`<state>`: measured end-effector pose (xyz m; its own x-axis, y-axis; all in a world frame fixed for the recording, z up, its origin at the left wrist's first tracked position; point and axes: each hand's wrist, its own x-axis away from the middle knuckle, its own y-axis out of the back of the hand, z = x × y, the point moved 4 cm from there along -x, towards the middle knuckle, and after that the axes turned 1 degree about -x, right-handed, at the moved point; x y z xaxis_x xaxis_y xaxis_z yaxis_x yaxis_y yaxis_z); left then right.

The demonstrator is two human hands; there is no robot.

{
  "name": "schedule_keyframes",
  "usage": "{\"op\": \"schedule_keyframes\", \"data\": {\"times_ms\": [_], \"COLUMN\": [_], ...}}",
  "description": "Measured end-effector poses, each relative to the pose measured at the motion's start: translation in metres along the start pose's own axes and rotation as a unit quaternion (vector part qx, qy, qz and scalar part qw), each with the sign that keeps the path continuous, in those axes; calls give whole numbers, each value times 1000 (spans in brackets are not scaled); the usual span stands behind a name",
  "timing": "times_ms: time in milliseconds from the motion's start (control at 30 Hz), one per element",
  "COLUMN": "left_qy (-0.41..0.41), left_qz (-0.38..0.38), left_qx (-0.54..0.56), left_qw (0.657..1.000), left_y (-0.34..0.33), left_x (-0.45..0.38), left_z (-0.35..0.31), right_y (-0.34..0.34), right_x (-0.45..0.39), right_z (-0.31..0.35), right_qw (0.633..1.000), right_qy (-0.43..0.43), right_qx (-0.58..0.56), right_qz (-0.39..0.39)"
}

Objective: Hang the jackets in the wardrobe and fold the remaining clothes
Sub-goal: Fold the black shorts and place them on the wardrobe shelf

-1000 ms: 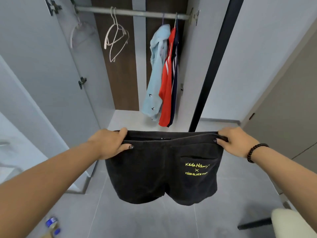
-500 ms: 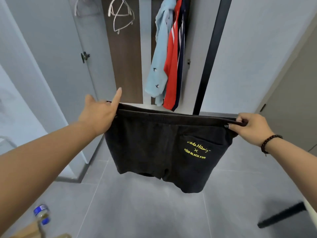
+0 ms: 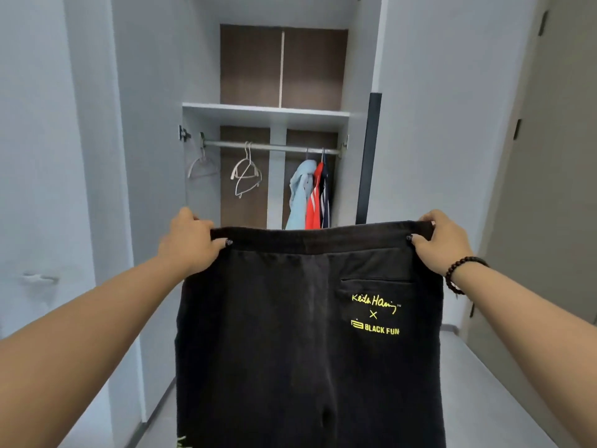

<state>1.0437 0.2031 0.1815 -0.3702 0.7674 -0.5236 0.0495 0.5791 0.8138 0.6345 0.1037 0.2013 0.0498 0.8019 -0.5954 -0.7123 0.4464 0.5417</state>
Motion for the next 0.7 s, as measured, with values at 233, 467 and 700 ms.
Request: {"op": "schedule_keyframes", "data": {"times_ms": [233,467,700], "left_qy": [148,105,159], "left_qz": [18,52,75], "left_qx": [437,301,483], "left_qw": [887,946,857], "left_y": [43,63,41], "left_x": [8,11,24], "left_z": [2,-2,-34], "right_y": [34,38,16], "right_x": [-7,-1,21], "right_z": [43,47,81], "right_qw": [997,992,997], "right_qy": [50,-7,-75], "right_qx": [35,111,-13], "right_qz": [-35,54,30]}}
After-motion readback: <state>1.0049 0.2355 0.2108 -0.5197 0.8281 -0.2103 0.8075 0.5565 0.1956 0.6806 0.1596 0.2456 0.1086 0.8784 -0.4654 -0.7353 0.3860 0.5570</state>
